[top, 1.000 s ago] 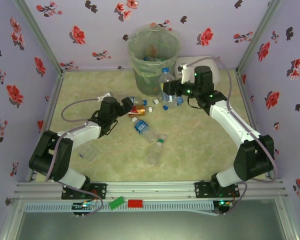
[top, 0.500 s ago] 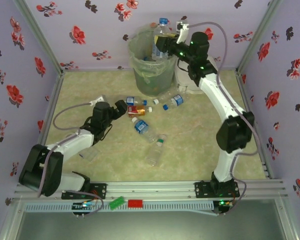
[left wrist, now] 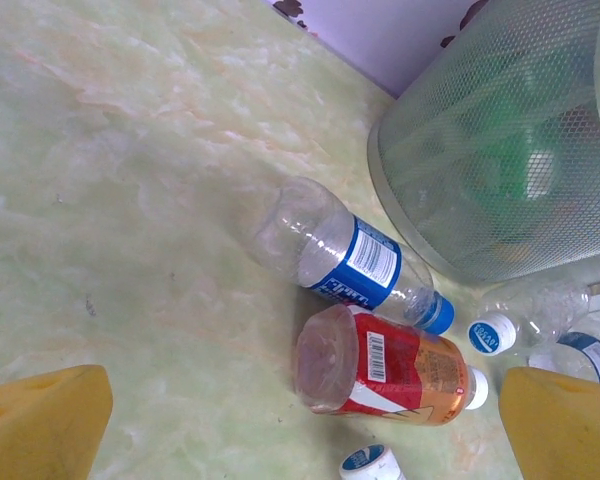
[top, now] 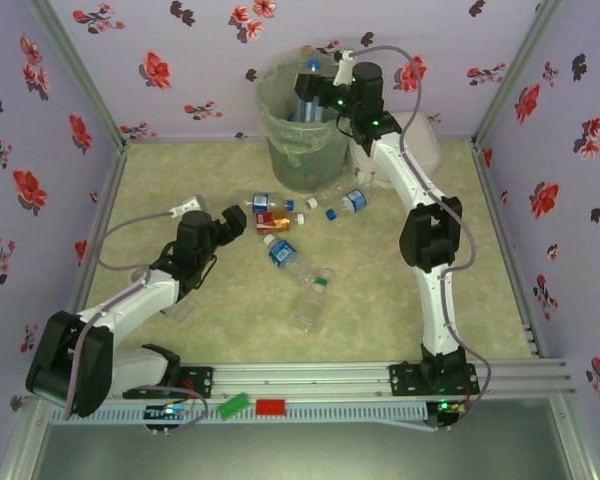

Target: Put the plastic bottles in the bin

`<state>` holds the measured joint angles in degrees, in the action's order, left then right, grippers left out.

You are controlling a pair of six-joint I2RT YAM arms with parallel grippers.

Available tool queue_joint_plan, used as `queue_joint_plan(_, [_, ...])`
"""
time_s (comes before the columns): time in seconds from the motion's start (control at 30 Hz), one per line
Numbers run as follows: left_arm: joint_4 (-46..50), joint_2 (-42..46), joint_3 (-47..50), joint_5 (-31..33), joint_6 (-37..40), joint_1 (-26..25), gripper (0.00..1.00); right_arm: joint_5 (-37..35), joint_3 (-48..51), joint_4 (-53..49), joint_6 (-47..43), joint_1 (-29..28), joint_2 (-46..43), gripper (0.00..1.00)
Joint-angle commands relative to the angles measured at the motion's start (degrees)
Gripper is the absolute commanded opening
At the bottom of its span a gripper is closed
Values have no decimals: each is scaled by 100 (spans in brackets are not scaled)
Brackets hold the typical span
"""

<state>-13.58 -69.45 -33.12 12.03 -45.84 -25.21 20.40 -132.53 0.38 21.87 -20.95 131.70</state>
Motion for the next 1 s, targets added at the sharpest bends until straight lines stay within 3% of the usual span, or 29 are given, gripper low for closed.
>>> queue_joint_plan(0.0, [102,88,77,155,139,43,100,-249,-291,-127,-285,-110,-155,100])
queue_joint_plan(0.2, [92,31,55,129,2,19,100,-340,-198,-349,-580,-159,-496,100])
queue_joint_plan(0.37, [76,-14,90,120,-229,-93,100,-738,658,-353,-1132,-397,-1234,100])
queue_joint_plan(0.73, [-163,-437,89,547,-1201,-950,100,-1922,4325,542,-1598,-1051,-3531,100])
queue_joint_plan(0.97, [376,-933,-302,651,-1949,-1571,100,-2636,6442,575,-1037,-1309,-4778,100])
